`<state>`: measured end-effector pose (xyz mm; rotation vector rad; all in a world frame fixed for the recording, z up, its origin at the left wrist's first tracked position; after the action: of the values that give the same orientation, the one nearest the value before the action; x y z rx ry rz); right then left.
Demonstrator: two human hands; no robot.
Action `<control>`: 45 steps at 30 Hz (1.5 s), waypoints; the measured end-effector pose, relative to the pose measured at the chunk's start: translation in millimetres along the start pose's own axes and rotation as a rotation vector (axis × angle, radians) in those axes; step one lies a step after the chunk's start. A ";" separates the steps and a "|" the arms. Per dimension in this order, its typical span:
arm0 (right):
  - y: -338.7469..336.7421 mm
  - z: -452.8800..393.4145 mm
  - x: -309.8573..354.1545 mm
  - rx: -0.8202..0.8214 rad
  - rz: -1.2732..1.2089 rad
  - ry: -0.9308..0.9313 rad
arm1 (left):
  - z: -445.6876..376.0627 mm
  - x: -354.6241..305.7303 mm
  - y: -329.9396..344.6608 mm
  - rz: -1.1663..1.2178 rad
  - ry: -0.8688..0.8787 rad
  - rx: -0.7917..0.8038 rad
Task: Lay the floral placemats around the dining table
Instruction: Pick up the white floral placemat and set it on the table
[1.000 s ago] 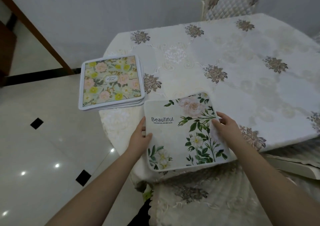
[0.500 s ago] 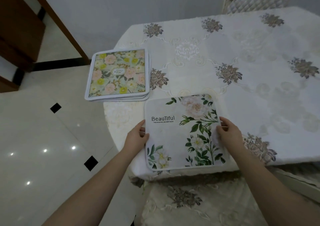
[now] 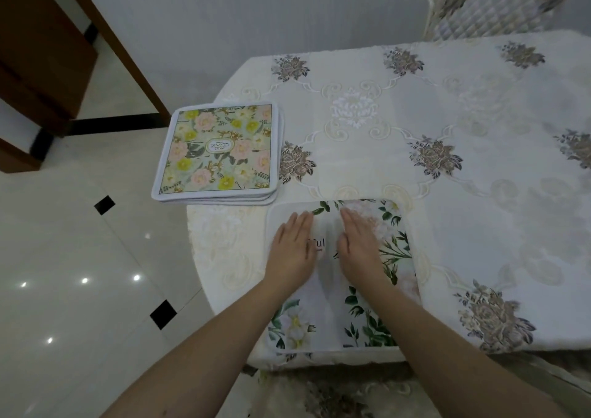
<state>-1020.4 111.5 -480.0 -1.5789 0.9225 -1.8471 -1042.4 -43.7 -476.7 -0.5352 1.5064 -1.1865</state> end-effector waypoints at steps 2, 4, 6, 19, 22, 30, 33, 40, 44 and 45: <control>13.3 -18.7 4.3 0.021 0.069 -0.039 | -16.9 -4.6 10.4 -0.055 0.002 0.015; 24.2 -30.2 0.4 0.039 0.206 -0.098 | -25.4 -1.7 20.3 -0.117 -0.011 0.028; 30.4 -32.7 -5.0 0.036 0.358 -0.151 | -26.6 4.6 27.8 -0.177 -0.009 0.029; 12.0 -23.9 -32.6 0.020 0.459 -0.024 | -20.0 20.8 26.0 -0.248 -0.022 0.048; 0.5 -17.8 -44.5 0.017 0.469 0.023 | -13.3 29.1 19.4 -0.269 -0.030 0.040; -20.5 -0.5 -72.6 0.014 0.478 0.061 | 18.8 57.4 5.1 -0.287 -0.057 0.052; -26.5 3.3 -75.2 0.032 0.491 0.087 | 21.0 64.2 -2.8 -0.345 -0.010 0.078; -34.9 2.9 -71.1 0.048 0.484 0.203 | 9.8 38.3 -11.1 -0.340 -0.093 0.179; -9.2 12.1 -25.2 0.142 0.438 -0.001 | 11.6 -3.6 12.8 -0.228 -0.053 0.128; 0.7 18.3 -16.4 0.148 0.424 -0.033 | 15.0 -12.8 20.7 -0.209 -0.028 0.122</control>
<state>-999.6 120.9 -489.2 -1.2102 0.9920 -1.5465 -1019.4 -30.6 -487.6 -0.6361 1.3687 -1.4164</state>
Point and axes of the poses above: each hand's wrist, its own z-axis away from the middle knuckle, its own y-axis out of the palm, x = y × z, the point moved 2 cm from there along -z, towards the middle knuckle, and after that the axes turned 3 degrees about y, right-handed, at the moved point
